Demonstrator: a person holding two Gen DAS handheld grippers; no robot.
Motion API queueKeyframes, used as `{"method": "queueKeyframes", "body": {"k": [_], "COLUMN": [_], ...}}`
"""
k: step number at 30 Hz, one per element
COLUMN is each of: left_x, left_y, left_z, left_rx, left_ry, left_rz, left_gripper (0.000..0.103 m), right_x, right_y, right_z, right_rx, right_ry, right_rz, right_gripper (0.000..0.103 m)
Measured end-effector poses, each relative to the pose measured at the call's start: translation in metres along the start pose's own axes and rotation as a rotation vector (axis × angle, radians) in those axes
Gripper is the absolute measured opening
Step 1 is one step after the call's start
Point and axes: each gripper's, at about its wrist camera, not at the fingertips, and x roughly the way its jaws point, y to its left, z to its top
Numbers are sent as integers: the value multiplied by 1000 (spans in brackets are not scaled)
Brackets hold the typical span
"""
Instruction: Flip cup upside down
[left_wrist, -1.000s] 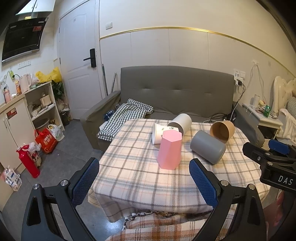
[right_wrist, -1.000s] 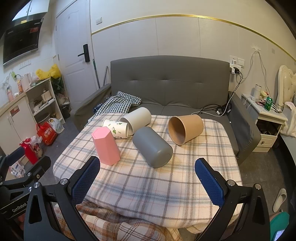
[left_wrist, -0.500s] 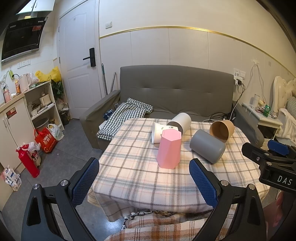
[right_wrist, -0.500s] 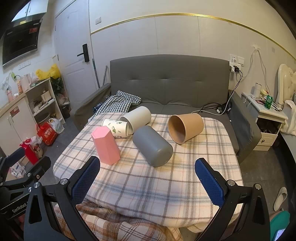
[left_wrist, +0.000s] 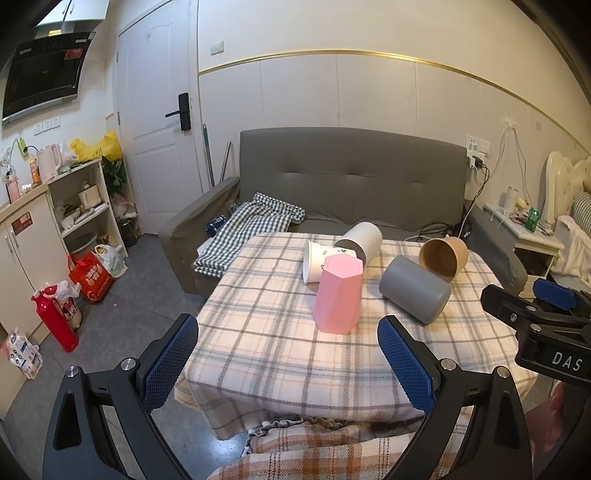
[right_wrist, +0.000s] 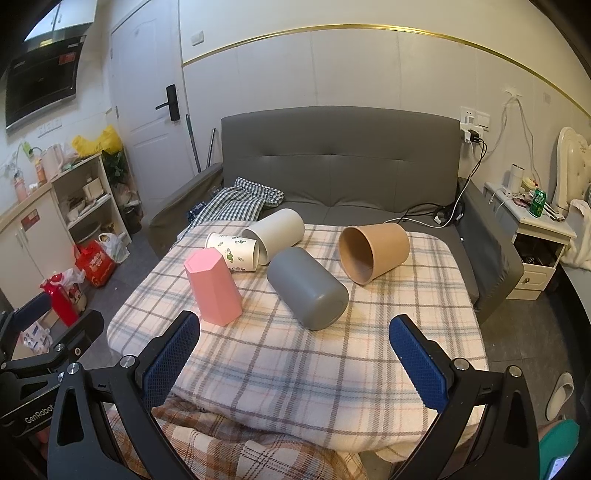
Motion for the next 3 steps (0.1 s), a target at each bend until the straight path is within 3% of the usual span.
{"method": "queueKeyframes", "body": {"k": [3], "left_x": [1], "left_y": [0], "left_z": [-1], "left_rx": [2], "left_ry": [3], "left_rz": [-3], "left_gripper": [101], "right_x": [0], "right_y": [1], "right_z": [1], "right_rx": [1], "right_ry": [1], "right_rz": [0], "right_gripper": [103]}}
